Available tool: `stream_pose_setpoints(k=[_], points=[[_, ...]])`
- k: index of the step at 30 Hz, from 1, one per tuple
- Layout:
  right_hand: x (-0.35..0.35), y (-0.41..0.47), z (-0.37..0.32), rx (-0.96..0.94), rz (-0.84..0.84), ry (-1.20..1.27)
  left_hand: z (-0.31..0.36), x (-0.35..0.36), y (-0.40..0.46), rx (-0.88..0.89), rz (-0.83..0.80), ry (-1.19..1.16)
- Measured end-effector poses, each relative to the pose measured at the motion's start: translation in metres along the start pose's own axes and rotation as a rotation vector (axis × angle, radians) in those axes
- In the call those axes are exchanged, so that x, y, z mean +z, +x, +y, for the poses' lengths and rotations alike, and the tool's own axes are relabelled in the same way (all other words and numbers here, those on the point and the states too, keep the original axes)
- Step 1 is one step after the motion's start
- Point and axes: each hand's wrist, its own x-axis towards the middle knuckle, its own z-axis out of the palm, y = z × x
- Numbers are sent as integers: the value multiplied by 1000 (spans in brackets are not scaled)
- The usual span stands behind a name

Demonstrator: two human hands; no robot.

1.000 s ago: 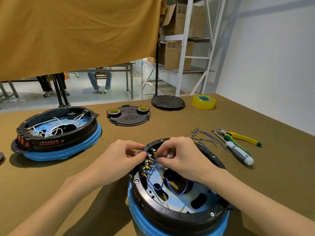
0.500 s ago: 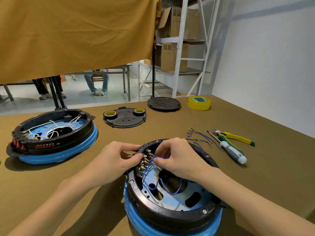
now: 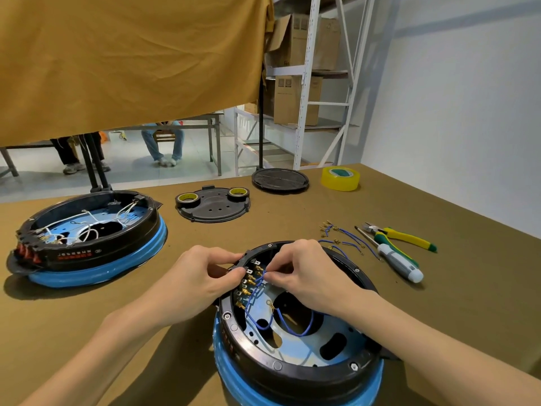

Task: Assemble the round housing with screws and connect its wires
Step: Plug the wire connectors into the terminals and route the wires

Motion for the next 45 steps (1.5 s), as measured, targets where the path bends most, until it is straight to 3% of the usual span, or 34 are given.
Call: stream_pose_setpoints(k=[7, 14, 17, 25, 27, 30, 33, 35, 38, 40, 45], points=[[0, -1, -3, -45, -16, -125, 3, 4, -1, -38, 46, 12], [-3, 0, -3, 16, -17, -97, 7, 2, 0, -63, 24, 45], [-11, -2, 1, 60, -93, -34, 12, 7, 1, -91, 16, 72], [-25, -5, 7, 93, -166, 16, 18, 25, 5, -112, 136, 165], [-30, -4, 5, 52, -143, -84, 12, 28, 6, -99, 167, 107], [-42, 4, 15, 24, 121, -149, 2, 34, 8, -116, 160, -102], [-59, 22, 44, 170, 336, -180, 1, 42, 7, -124, 117, -407], [-70, 33, 70, 355, 286, -185, 1, 44, 7, -123, 123, -504], [-73, 36, 99, 576, 1, -294, -1, 46, 8, -113, 103, -554], [-65, 35, 108, 603, -65, -341, -4, 45, 9, -108, 100, -571], [-64, 38, 116, 550, -21, -330, -7, 47, 10, -92, 86, -584]])
